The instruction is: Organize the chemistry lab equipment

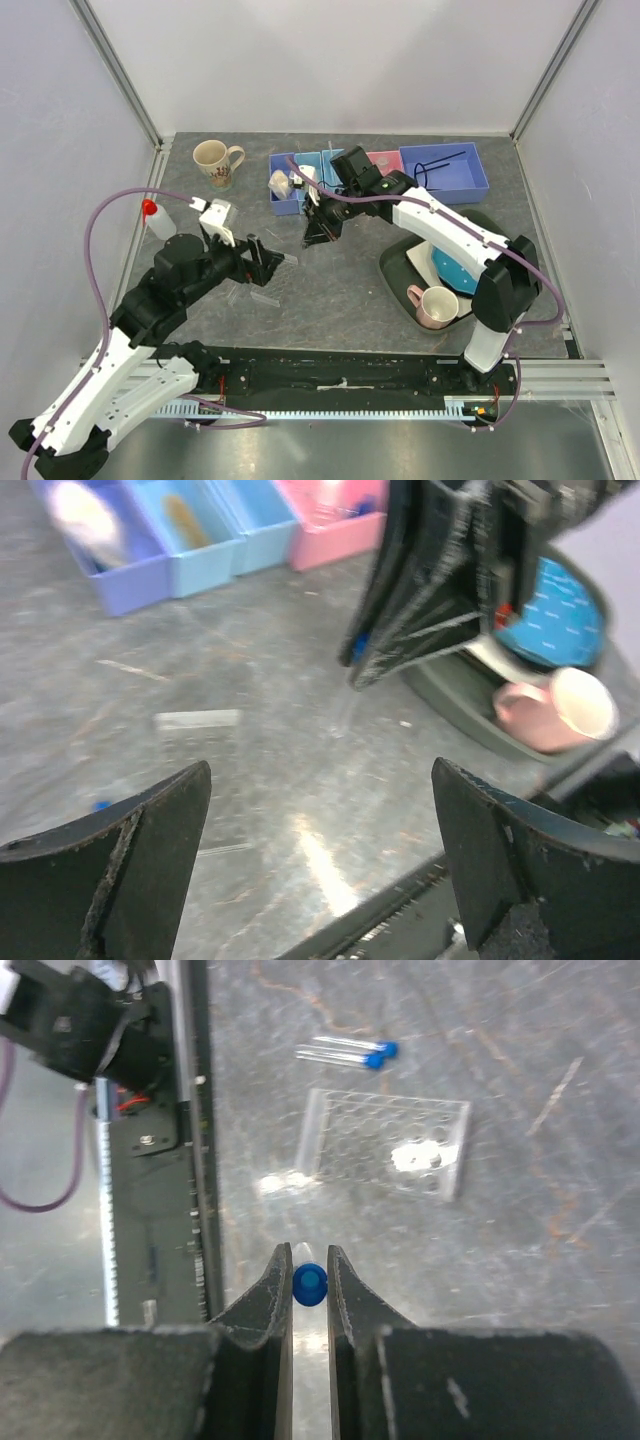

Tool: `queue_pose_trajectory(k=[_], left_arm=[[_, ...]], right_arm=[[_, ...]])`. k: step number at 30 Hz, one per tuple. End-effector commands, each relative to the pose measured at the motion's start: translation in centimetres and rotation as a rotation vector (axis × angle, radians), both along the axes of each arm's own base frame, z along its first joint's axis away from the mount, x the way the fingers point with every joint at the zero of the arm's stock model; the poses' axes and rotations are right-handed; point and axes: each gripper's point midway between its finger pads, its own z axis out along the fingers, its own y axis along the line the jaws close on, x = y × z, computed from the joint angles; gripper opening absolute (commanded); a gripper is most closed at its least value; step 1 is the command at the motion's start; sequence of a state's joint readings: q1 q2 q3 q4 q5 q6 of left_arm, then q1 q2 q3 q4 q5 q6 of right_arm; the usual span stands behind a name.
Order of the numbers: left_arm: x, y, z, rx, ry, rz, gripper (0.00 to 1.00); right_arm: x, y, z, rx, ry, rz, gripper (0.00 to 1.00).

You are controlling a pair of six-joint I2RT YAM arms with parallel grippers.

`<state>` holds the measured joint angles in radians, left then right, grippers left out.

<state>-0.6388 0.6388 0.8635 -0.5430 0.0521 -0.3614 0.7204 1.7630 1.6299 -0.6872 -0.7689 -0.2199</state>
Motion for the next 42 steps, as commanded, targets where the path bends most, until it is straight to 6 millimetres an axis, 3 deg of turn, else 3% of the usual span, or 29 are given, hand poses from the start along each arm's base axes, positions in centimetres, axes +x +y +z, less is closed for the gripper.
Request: queue_pose_trajectory(k=[1,3,6,7,9,12,15,23,26,37,42], left_arm=[[3.0,7.0,-1.8,0.321,-0.02,0.292,0.99],[4.2,8.0,-2.4,0.363,-0.013,0.342,1.0],[5.9,11.4,-4.8,0.388,0.066,0.462,1.0],[6.4,12.0,-6.5,0.402,0.106,0.485,1.0],[6.8,13.1,-7.6,0.383,0.148,0.538,1.0],[7.3,15.2,-8.4,0.392,0.179,0.656,1.0],[7.6,16.0,-9.1,0.379,0.192,0.695,1.0],[7.5,16.9,-8.1,0.352,0.139,0.736,1.0],[7.5,17.0,-8.0,0.349,0.133,0.74,1.0],[7.5,16.8,-8.1,0.348,0.133,0.725,0.99],[7.5,16.7,-8.1,0.347,0.135,0.72,0.99]], right_arm=[[4.2,1.4,-0.9,0.024,-0.213,-0.05,0.09],[5.0,2.6,-1.3,0.039,-0.267,-0.062,0.1],[5.4,4.2,-1.9,0.054,-0.324,-0.068,0.11],[4.9,5.0,-2.2,0.054,-0.337,-0.055,0.11],[5.1,5.8,-3.0,0.045,-0.376,-0.056,0.11],[4.2,7.8,-4.2,0.04,-0.419,-0.038,0.11],[4.4,9.0,-5.4,0.028,-0.433,-0.053,0.11],[5.4,11.0,-8.5,-0.03,-0.444,-0.118,0.12],[5.9,11.1,-8.7,-0.038,-0.453,-0.132,0.12],[6.0,10.5,-10.3,-0.082,-0.449,-0.139,0.13],[4.8,10.0,-10.9,-0.099,-0.426,-0.085,0.14]])
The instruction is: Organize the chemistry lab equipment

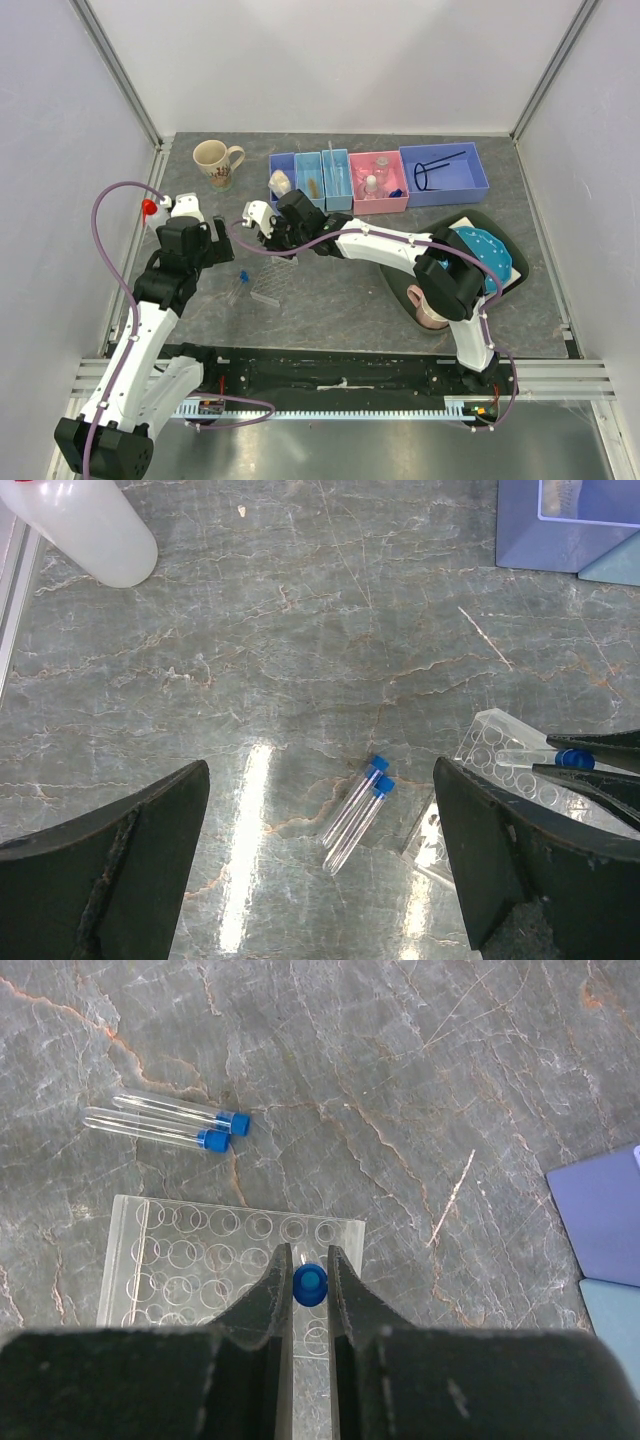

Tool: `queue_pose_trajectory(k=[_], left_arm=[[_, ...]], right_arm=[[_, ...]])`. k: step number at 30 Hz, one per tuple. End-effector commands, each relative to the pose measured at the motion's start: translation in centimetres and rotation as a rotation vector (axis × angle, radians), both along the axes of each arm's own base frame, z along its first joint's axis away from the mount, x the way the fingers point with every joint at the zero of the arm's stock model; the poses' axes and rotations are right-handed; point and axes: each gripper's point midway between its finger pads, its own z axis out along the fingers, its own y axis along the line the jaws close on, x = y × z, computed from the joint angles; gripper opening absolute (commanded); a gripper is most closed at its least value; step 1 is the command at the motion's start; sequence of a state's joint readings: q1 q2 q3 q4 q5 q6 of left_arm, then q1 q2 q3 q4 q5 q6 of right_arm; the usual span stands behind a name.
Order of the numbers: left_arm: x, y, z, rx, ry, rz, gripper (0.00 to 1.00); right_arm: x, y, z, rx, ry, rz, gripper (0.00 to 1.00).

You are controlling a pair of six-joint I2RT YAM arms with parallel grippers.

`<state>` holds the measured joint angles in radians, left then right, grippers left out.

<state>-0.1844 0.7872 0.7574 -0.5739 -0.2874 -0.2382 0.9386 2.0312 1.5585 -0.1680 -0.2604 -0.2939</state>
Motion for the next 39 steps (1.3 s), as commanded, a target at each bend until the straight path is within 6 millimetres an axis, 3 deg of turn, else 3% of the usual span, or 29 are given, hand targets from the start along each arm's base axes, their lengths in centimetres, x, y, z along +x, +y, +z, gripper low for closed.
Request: queue_pose_trajectory(k=[1,12,31,36,39], left_arm=[[0.5,0.2,0.6,-0.003,-0.04,0.013,0.99],[0.6,-0.1,0.7,-0.01,-0.042,-0.005,0.99],[0.7,-1.0,0.5,-0.023,-0.035,-0.056,0.94],[0.7,-1.1,0.4,-0.024,-0.032,-0.066,0.94],[0.7,-1.4,0.3,-0.033,-0.028,-0.077,0.94]], right_arm=[[-0.7,0.2,0.1,0.002,0.005,0.044,0.14],[-1.8,-0.2,0.1,0.006,0.027,0.073,0.15],[-1.3,-1.6,-0.1,-0.017,-0.007,0.013,0.16],[-1.5,-1.2,-1.6,-0.025,0.031,0.019,0.3],[-1.2,-0.8,-0.6,-0.009,0.024,0.018,0.41]])
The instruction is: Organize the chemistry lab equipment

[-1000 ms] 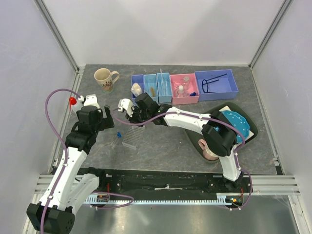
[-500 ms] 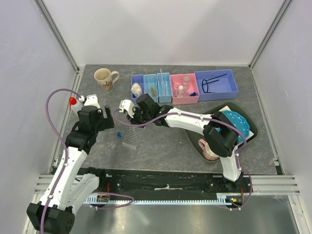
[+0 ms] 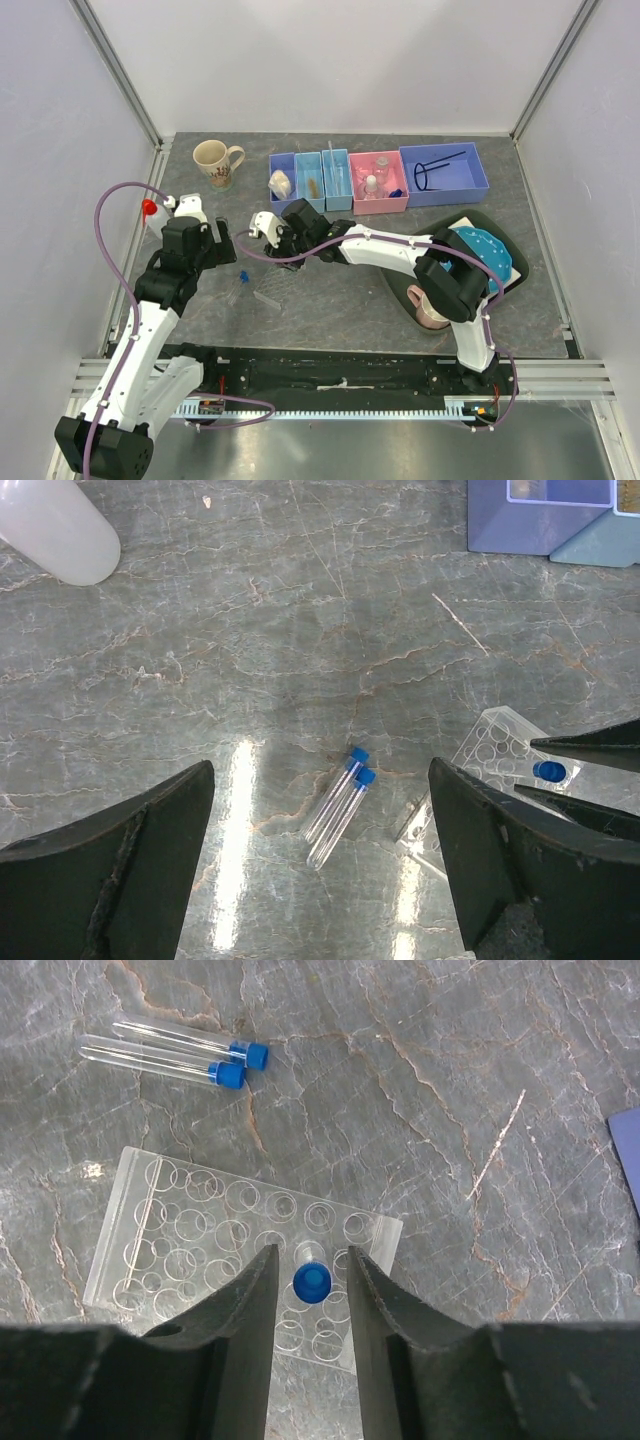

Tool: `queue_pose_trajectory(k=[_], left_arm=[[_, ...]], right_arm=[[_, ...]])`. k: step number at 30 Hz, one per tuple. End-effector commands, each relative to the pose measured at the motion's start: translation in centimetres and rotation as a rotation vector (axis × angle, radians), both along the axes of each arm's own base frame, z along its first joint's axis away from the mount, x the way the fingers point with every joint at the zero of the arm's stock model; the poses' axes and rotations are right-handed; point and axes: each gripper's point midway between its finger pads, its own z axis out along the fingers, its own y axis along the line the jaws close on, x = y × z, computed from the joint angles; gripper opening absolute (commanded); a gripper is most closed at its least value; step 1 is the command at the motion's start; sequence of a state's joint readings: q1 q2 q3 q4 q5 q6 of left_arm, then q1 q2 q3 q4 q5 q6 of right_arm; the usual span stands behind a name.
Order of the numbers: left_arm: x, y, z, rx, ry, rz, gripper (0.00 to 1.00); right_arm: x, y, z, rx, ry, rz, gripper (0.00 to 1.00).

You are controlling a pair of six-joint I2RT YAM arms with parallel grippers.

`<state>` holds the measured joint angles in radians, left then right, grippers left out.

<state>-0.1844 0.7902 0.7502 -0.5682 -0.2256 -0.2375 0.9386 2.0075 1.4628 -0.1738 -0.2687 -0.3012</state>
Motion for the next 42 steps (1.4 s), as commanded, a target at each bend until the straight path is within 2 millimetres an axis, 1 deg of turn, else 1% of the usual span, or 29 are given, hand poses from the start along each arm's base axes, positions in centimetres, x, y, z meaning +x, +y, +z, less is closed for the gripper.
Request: queue_pose_trajectory(k=[1,2,3,4,5,6,7,8,9,10,11,12,13,14,15,16,17,18,19,20,21,22,24,26,27,29,32,38,42], left_arm=[[0.7,-0.5,0.7,-0.009,-0.037,-0.034,0.94],[0.7,-0.6,0.5,-0.013,-0.032,-0.041,0.94],[0.8,-0.8,0.4,-0.019,-0.025,-0.049,0.94],[0.9,-1.2,0.2,-0.03,-0.011,-0.066,0.93],[0.9,-1.4,0.0,-0.036,0.0,-0.072,0.93],[1.0,-1.6,-0.1,-0.047,0.01,-0.08,0.93],[1.1,-1.9,-0.5,-0.066,0.038,-0.098,0.92],[1.0,-2.0,-0.8,-0.077,0.056,-0.104,0.92],[1.1,-2.2,-1.0,-0.088,0.076,-0.111,0.92],[1.0,-2.4,-1.2,-0.11,0.102,-0.123,0.88],[1.1,-2.7,-2.0,-0.125,0.147,-0.136,0.86],[1.1,-3.1,-2.4,-0.142,0.172,-0.153,0.83],[1.2,-3.1,-2.4,-0.145,0.189,-0.156,0.81],[1.2,-3.2,-3.6,-0.144,0.249,-0.155,0.78],[1.2,-3.1,-4.1,-0.14,0.277,-0.156,0.75],[1.3,-3.1,-4.4,-0.137,0.299,-0.154,0.74],[1.1,-3.1,-5.0,-0.134,0.333,-0.153,0.73],[1.1,-3.1,-6.3,-0.135,0.388,-0.149,0.68],[1.3,-3.1,-6.6,-0.132,0.41,-0.144,0.65],[1.0,-3.0,-7.3,-0.127,0.45,-0.135,0.63],[0.9,-2.9,-8.7,-0.12,0.508,-0.126,0.58],[0.8,-2.9,-9.1,-0.115,0.531,-0.124,0.55],[0.4,-2.4,-10.6,-0.089,0.605,-0.095,0.51],[0.4,-2.5,-10.9,-0.08,0.634,-0.093,0.49],[0.1,-1.9,-11.2,-0.05,0.657,-0.075,0.48],[-0.1,-1.6,-11.7,-0.022,0.694,-0.064,0.48],[-0.4,-1.4,-12.1,0.01,0.732,-0.048,0.47],[-1.1,-1.2,-12.9,0.055,0.805,-0.034,0.46],[-1.1,-1.1,-12.8,0.064,0.804,-0.028,0.45]], right_arm=[[0.6,1.3,3.1,0.063,-0.033,0.009,0.44],[0.5,1.5,3.6,0.071,-0.036,0.016,0.47],[0.5,1.5,5.1,0.092,-0.051,0.018,0.49],[0.5,1.4,6.0,0.102,-0.057,0.022,0.55],[0.3,1.4,6.8,0.113,-0.067,0.031,0.57],[0.2,1.1,8.6,0.139,-0.084,0.036,0.61],[0.0,0.7,9.2,0.147,-0.085,0.041,0.68],[-0.2,0.4,9.8,0.155,-0.092,0.05,0.71],[-0.7,0.0,11.8,0.19,-0.106,0.064,0.74],[-0.9,-0.5,12.1,0.193,-0.101,0.07,0.8],[-0.8,-1.1,12.8,0.202,-0.101,0.07,0.82],[-1.7,-1.7,13.9,0.218,-0.091,0.105,0.83],[-1.8,-2.2,14.5,0.229,-0.087,0.114,0.84],[-1.6,-3.0,14.8,0.237,-0.078,0.117,0.85],[-2.0,-3.6,16.0,0.258,-0.086,0.131,0.85],[-2.8,-4.3,15.7,0.258,-0.052,0.161,0.85],[-2.6,-5.1,15.7,0.259,-0.048,0.159,0.85],[-3.0,-5.9,16.5,0.271,-0.058,0.166,0.85],[-3.8,-6.7,15.4,0.252,-0.034,0.189,0.85],[-3.9,-7.5,15.2,0.244,-0.035,0.189,0.86],[-4.5,-8.3,15.5,0.243,-0.042,0.197,0.87],[-4.9,-9.2,14.1,0.221,-0.035,0.205,0.89],[-5.8,-11.0,13.1,0.218,-0.01,0.213,0.89],[-6.4,-12.3,13.4,0.26,0.014,0.239,0.9],[-6.7,-12.8,12.7,0.27,0.036,0.243,0.9],[-6.7,-13.8,13.2,0.315,0.051,0.25,0.9],[-6.1,-14.4,12.9,0.315,0.049,0.23,0.9],[-7.0,-14.5,11.7,0.324,0.099,0.267,0.9],[-7.1,-14.7,11.7,0.32,0.086,0.269,0.91]])
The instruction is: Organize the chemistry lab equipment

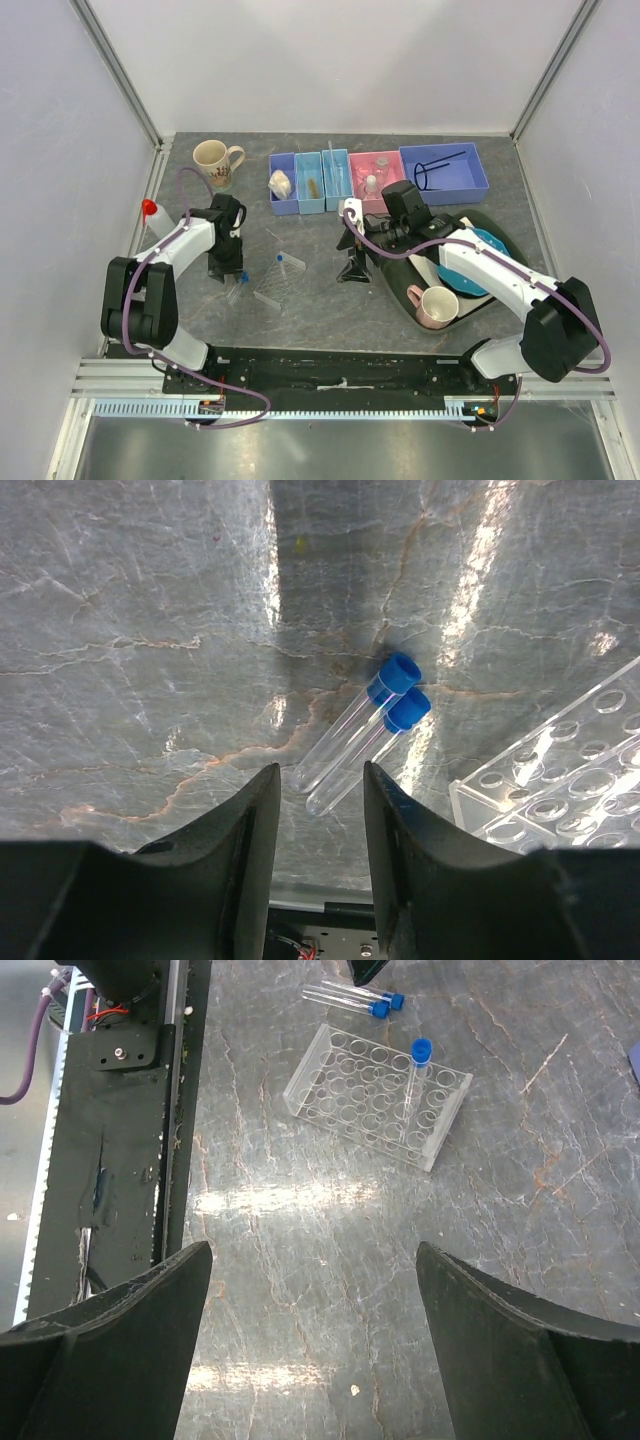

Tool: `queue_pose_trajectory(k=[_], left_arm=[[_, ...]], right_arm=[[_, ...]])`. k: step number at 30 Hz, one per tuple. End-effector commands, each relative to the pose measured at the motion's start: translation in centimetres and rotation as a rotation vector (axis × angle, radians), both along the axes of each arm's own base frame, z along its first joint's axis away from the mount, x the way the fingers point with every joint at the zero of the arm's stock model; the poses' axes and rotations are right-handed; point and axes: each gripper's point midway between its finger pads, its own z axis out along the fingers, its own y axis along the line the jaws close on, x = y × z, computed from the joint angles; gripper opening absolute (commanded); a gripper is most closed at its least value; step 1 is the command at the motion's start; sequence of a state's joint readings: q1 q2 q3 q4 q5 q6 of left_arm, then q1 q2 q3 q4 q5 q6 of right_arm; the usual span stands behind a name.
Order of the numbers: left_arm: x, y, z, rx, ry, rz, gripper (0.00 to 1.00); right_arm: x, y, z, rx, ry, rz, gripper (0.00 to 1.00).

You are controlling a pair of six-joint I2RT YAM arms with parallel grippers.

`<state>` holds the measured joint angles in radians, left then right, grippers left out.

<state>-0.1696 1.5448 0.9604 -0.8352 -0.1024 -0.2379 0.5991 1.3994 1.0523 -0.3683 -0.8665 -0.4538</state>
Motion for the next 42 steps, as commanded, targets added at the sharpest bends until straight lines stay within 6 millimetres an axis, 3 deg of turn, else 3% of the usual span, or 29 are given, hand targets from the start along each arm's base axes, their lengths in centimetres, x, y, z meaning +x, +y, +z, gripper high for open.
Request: queue_pose_trajectory(k=[1,8,15,19,22,23,27,30,42], left_arm=[[0.5,0.5,0.9,0.035,-0.013,0.011,0.45],[0.4,0.5,0.7,0.038,-0.004,0.003,0.45],[1.5,0.6,2.5,0.038,-0.09,0.008,0.46],[3.6,0.6,5.2,0.013,-0.254,0.043,0.49],[5.1,1.2,8.4,-0.013,-0.406,0.102,0.57],[5.9,1.5,10.4,-0.028,-0.497,0.122,0.59],[7.5,4.5,15.2,-0.071,-0.728,0.253,0.82],[7.7,7.4,16.9,-0.088,-0.815,0.369,0.95],[10.6,15.1,14.2,-0.07,-0.892,0.596,0.97]], right_arm=[[-0.7,0.3,1.5,0.06,-0.061,0.057,0.91],[-0.3,-0.3,1.8,0.064,-0.073,0.038,0.91],[0.3,-0.9,1.9,0.062,-0.089,0.018,0.91],[0.5,-1.1,2.2,0.066,-0.103,0.009,0.92],[1.1,-1.6,2.4,0.058,-0.122,-0.024,0.92],[1.4,-1.8,2.7,0.057,-0.134,-0.037,0.92],[2.8,-2.6,3.0,0.04,-0.15,-0.105,0.94],[3.4,-3.0,3.2,0.035,-0.149,-0.136,0.94],[4.0,-3.3,2.8,0.019,-0.147,-0.16,0.95]])
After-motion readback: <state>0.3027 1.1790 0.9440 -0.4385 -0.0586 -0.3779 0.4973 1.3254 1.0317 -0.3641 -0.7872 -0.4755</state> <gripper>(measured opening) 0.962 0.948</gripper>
